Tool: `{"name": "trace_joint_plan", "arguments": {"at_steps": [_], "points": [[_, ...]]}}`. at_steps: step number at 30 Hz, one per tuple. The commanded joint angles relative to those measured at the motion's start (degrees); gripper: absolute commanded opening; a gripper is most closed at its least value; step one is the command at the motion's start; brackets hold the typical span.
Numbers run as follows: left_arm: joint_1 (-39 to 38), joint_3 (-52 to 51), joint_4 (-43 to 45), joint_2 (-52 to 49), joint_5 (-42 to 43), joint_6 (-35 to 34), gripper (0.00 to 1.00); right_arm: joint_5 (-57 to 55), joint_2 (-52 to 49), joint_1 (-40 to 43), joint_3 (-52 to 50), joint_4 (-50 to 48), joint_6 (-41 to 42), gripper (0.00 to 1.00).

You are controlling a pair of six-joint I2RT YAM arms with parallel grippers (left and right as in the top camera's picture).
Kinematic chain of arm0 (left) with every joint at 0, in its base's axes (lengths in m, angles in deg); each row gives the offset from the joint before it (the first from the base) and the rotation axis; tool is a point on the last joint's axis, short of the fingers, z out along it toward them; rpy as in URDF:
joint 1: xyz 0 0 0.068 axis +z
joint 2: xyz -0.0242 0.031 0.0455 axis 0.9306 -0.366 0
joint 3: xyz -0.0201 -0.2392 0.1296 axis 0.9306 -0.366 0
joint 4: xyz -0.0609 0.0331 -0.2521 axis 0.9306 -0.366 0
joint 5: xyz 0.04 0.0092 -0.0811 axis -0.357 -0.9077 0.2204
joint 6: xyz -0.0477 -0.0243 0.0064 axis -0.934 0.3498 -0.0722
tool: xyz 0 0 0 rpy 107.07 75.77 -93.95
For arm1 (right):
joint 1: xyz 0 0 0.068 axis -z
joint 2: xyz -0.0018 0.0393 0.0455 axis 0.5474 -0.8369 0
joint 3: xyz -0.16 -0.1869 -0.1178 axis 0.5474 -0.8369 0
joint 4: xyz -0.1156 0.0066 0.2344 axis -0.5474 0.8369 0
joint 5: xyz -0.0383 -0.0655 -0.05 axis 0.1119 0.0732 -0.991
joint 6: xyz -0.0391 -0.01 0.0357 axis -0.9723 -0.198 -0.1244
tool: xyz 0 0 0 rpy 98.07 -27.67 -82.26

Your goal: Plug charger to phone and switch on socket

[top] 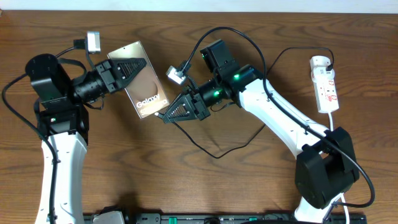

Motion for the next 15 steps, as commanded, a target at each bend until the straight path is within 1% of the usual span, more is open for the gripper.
{"name": "trace_joint_plan", "arguments": {"at_steps": [1, 6, 11, 13, 15], "points": [[-0.44, 0.42, 4.46, 0.39, -1.7, -5.44, 0.07, -0.98, -0.11, 0.44, 1.22, 0.55, 1.53, 0.01], [1.33, 0.42, 12.41, 0.37, -1.68, -11.3, 0.07, -1.01, -0.11, 0.44, 1.22, 1.22, 1.55, 0.01], [4.55, 0.42, 12.81, 0.37, -1.62, -13.14, 0.07, -1.03, -0.11, 0.46, 1.22, 1.22, 1.81, 0.01], [5.88, 0.42, 12.83, 0.37, -1.62, -14.12, 0.07, -1.9, -0.11, 0.59, 1.22, 0.76, 4.57, 0.01], [7.39, 0.42, 12.83, 0.37, -1.64, -14.88, 0.07, -3.89, -0.11, 0.72, 1.22, -0.52, 9.29, 0.01]]}}
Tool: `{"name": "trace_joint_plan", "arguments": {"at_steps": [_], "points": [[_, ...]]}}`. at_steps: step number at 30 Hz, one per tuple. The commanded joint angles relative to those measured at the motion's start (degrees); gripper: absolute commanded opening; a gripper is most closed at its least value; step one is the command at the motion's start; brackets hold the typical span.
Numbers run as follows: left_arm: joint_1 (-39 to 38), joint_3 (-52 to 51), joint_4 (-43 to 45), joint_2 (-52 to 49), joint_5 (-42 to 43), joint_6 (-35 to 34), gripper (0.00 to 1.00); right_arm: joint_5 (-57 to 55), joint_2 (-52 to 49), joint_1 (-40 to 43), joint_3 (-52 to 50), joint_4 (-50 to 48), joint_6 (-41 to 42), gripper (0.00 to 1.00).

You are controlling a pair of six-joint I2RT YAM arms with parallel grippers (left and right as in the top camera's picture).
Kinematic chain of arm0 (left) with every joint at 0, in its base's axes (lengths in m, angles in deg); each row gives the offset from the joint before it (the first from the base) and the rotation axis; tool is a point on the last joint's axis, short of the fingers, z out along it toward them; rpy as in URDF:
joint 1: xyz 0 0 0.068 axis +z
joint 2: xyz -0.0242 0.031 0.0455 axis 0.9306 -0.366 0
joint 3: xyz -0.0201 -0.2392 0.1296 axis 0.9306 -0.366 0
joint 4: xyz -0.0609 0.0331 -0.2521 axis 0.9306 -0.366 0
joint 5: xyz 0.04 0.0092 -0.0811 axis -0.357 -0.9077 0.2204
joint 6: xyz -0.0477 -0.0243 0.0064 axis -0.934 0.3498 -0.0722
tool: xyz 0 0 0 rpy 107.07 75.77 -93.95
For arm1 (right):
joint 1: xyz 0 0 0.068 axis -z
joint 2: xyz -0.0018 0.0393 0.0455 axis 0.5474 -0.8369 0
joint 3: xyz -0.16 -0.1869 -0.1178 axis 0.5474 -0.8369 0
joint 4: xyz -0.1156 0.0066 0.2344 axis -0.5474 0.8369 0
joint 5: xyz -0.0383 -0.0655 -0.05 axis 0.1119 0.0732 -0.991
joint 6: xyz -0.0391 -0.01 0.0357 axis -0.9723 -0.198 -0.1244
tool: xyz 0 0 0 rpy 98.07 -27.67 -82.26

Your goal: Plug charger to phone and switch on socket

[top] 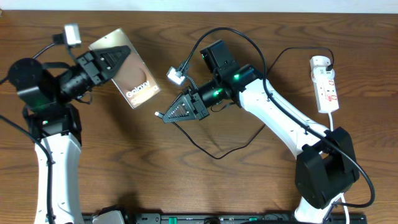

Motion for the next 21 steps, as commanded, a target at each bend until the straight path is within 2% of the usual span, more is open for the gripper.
{"name": "trace_joint_plan", "arguments": {"at_steps": [1, 5, 14, 21], "points": [[2.45, 0.52, 0.66, 0.37, -0.31, -2.82, 0.07, -2.71, -0.11, 0.72, 1.18, -1.55, 7.76, 0.01], [3.34, 0.52, 0.66, 0.37, -0.33, -2.8, 0.07, -7.39, -0.11, 0.68, 1.18, -5.44, 14.73, 0.01], [3.32, 0.52, 0.63, 0.37, -2.93, -2.8, 0.07, -7.08, -0.11, -0.13, 1.18, -21.0, 27.78, 0.01], [3.32, 0.52, 1.05, 0.35, -7.8, -3.5, 0.07, -7.19, -0.11, -1.33, 1.18, -24.48, 30.69, 0.01]]}}
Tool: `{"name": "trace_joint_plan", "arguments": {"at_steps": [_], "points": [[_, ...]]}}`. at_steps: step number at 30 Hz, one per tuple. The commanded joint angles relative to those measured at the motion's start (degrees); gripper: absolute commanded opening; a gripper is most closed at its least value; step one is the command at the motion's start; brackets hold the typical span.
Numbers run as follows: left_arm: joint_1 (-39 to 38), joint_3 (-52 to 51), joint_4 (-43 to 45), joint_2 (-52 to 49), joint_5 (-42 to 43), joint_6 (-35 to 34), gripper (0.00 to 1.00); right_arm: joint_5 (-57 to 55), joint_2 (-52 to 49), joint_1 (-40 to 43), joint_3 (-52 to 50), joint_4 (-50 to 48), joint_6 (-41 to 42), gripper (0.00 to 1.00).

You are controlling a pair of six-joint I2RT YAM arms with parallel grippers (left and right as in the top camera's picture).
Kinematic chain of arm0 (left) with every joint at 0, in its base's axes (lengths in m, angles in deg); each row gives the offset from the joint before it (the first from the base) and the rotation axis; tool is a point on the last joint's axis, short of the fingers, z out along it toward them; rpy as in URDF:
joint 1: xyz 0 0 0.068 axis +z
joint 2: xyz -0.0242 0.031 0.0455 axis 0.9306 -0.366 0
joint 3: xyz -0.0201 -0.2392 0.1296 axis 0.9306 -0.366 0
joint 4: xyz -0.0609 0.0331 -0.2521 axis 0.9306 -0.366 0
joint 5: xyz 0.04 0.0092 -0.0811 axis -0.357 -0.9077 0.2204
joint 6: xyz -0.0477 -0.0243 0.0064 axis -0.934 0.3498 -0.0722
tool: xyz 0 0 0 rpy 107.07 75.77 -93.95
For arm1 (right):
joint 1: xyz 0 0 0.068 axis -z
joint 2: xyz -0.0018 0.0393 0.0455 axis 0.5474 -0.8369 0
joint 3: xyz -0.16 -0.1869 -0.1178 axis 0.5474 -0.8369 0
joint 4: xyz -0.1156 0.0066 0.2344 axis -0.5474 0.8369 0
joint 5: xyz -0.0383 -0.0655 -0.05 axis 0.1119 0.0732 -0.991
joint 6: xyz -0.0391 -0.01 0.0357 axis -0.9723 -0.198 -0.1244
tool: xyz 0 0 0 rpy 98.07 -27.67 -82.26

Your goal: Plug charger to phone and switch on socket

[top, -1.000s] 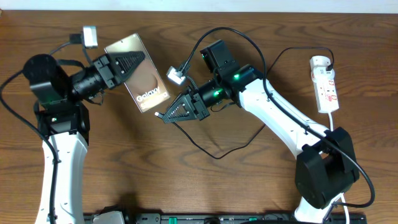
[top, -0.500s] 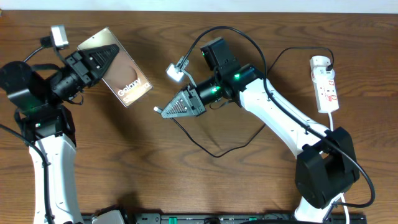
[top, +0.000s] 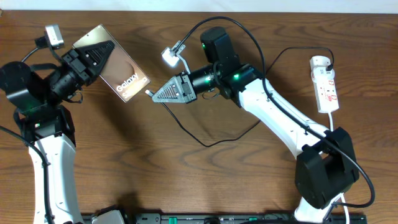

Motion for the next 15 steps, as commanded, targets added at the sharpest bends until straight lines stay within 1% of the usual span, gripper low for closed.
{"name": "trace_joint_plan", "arguments": {"at_steps": [1, 4, 7, 10, 13, 15], "points": [[0.13, 0.52, 1.38, 0.35, -2.84, -1.18, 0.07, 0.39, -0.11, -1.09, 0.94, -1.33, 3.34, 0.01], [0.13, 0.52, 1.51, 0.35, -2.62, -1.18, 0.07, -1.27, -0.11, -1.09, 0.94, -1.14, 3.26, 0.01], [0.13, 0.52, 1.51, 0.35, -2.36, -1.18, 0.07, -7.52, -0.11, -0.72, 0.94, 4.39, 0.79, 0.01], [0.15, 0.52, 1.51, 0.35, -1.9, -1.16, 0.07, -17.4, -0.11, 0.02, 0.94, 13.46, -1.53, 0.01], [0.15, 0.52, 1.53, 0.35, -1.66, -1.14, 0.07, -30.27, -0.11, 1.4, 0.94, 22.88, -1.84, 0.01], [0.13, 0.52, 1.53, 0.35, -1.49, -1.16, 0.07, -43.85, -0.11, 2.36, 0.94, 30.58, 0.94, 0.01]]}}
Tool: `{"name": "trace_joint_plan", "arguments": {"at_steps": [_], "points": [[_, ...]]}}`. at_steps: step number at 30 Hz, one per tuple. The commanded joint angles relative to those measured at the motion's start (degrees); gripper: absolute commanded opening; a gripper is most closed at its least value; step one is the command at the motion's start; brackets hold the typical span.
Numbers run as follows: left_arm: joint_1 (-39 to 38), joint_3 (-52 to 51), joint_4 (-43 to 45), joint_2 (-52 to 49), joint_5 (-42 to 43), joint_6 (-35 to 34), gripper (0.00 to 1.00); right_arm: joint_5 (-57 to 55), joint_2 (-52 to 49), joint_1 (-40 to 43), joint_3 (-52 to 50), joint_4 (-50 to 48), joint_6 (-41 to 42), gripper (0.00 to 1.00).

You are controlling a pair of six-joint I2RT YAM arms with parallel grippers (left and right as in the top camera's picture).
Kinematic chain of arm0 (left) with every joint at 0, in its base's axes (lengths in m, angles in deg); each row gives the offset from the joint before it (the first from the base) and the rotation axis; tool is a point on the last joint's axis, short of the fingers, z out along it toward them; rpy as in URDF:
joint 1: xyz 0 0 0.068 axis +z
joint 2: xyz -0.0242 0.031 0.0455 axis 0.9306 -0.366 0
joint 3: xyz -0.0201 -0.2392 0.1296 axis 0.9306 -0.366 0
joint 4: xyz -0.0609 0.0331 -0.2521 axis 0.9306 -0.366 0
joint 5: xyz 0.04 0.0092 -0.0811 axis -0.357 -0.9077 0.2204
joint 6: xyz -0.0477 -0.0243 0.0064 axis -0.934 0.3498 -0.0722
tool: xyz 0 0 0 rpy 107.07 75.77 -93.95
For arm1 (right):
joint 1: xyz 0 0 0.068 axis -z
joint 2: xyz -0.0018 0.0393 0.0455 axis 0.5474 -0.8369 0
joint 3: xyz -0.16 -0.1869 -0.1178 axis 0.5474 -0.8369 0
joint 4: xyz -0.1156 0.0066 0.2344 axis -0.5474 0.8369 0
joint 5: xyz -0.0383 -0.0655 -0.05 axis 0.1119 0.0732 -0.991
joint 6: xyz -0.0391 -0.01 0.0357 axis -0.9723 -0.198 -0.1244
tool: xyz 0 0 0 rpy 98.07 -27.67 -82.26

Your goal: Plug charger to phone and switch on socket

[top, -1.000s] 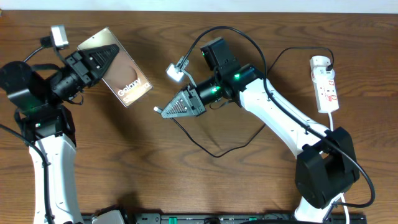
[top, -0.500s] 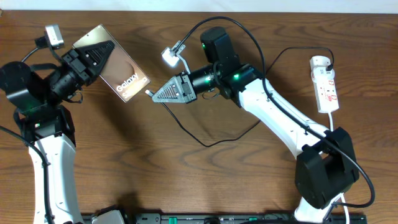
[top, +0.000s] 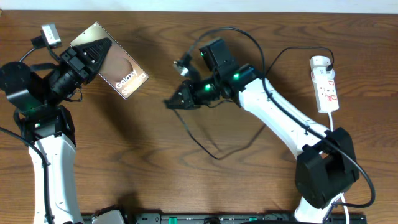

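A gold phone marked "Galaxy" is held tilted above the table at the upper left, with my left gripper shut on its upper end. Its lower end faces right, toward the other arm. My right gripper sits mid-table, blurred and turned, shut on the plug end of the black charger cable. The plug tip cannot be made out. A clear gap lies between the plug end and the phone. The white socket strip lies at the far right; its switch is too small to read.
The black cable loops over the wood table below the right arm and runs on toward the socket strip. A dark bar runs along the front edge. The right arm's base stands at the lower right.
The right gripper has pulled back right and slightly down, away from the phone, and turned at the wrist. The left gripper and the phone have barely moved.
At first both grippers met mid-table, the plug close to the phone's lower end. The left arm then held the phone further up and left in each moment, and the right gripper followed with the plug. Now the plug is further from the phone again.
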Motion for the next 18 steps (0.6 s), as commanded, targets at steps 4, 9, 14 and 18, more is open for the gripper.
{"name": "trace_joint_plan", "arguments": {"at_steps": [4, 9, 14, 18], "points": [[0.13, 0.52, 0.92, 0.35, 1.2, -0.92, 0.07, -43.78, -0.24, 2.51, 0.48, 19.32, 4.94, 0.01], [0.13, 0.52, 0.92, 0.35, 1.27, -0.92, 0.07, -51.63, -1.36, 1.4, -0.04, 27.65, 5.05, 0.01], [0.13, 0.52, 0.9, 0.35, 2.12, -0.9, 0.07, -51.78, -2.89, 0.33, -4.48, 25.29, 6.54, 0.01], [0.13, 0.52, 0.92, 0.35, 2.29, -0.9, 0.07, -48.76, -3.67, -0.26, -8.79, 21.24, 7.15, 0.01]]}}
